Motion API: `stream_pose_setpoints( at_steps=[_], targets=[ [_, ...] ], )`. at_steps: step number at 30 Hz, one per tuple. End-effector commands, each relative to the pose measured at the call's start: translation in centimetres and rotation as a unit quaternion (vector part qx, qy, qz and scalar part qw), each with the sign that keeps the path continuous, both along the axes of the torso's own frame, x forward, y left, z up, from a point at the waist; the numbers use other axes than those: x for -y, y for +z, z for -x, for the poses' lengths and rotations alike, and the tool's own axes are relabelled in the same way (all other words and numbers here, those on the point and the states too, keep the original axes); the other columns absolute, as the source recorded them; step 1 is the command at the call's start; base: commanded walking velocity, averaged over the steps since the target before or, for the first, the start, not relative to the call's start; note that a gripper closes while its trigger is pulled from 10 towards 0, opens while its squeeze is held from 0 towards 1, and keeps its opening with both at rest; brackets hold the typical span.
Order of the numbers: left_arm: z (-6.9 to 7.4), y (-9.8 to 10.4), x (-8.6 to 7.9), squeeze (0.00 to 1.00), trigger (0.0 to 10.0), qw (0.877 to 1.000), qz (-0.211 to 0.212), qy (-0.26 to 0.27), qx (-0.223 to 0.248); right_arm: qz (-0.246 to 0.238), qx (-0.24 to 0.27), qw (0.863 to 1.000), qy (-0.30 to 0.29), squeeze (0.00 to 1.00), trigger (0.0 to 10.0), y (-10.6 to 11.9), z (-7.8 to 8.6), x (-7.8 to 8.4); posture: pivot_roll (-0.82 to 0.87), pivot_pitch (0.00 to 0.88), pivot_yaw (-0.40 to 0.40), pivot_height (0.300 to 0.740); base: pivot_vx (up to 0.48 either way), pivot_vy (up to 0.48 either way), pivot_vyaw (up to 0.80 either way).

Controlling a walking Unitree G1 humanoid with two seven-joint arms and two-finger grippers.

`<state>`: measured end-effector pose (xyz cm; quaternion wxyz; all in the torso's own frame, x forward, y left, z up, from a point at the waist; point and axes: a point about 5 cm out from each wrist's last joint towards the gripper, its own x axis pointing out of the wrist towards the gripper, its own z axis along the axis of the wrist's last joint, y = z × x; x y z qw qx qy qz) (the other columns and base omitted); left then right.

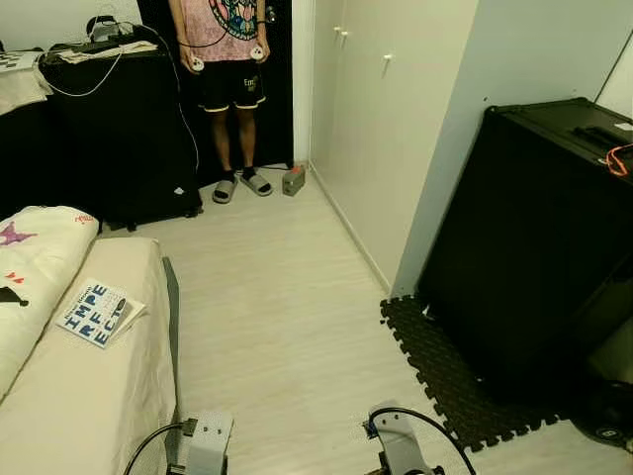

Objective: Clean up the room

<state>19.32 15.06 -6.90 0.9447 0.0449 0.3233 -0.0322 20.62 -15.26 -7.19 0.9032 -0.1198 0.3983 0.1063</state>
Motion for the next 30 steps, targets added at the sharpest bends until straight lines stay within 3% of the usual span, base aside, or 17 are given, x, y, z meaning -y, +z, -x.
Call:
stream_pose_setpoints(
  at_steps=[1, 7, 14, 23, 30],
  targets=[
    [0.6, -0.3, -0.6, 0.0, 10.0, 1.0, -0.007, 0.009, -0.008, -0.001, -0.008, 1.0, 0.0, 0.0, 10.0, -0.3, 0.5, -0.2, -0.07, 0.084, 0.014, 0.74, 0.0, 0.0, 0.0],
    [1.6, -0.7, -1.5, 0.0, 10.0, 0.999, 0.003, 0.033, -0.018, -0.006, -0.011, 1.0, -0.015, 0.0, 10.0, -0.5, 0.9, -0.3, -0.07, 0.071, 0.016, 0.74, 0.0, 0.0, 0.0],
    [1.3, -0.4, -1.2, 0.0, 10.0, 0.998, 0.044, 0.042, -0.006, -0.003, -0.018, 1.0, -0.005, 0.0, 10.0, -0.6, 1.2, 0.1, -0.07, 0.063, 0.004, 0.74, 0.0, 0.0, 0.0],
    [1.8, -0.9, -0.2, 0.0, 10.0, 0.999, 0.009, -0.02, -0.033, -0.006, -0.009, 1.0, -0.009, 0.0, 10.0, -0.4, 0.7, 0.1, -0.05, 0.055, -0.002, 0.74, 0.0, 0.0, 0.0],
    [1.7, -0.9, -0.5, 0.0, 10.0, 0.999, 0.017, 0.005, -0.032, -0.01, -0.005, 1.0, -0.012, 0.0, 10.0, -0.3, 0.7, 0.1, -0.05, 0.051, -0.01, 0.74, 0.0, 0.0, 0.0]
  ],
)
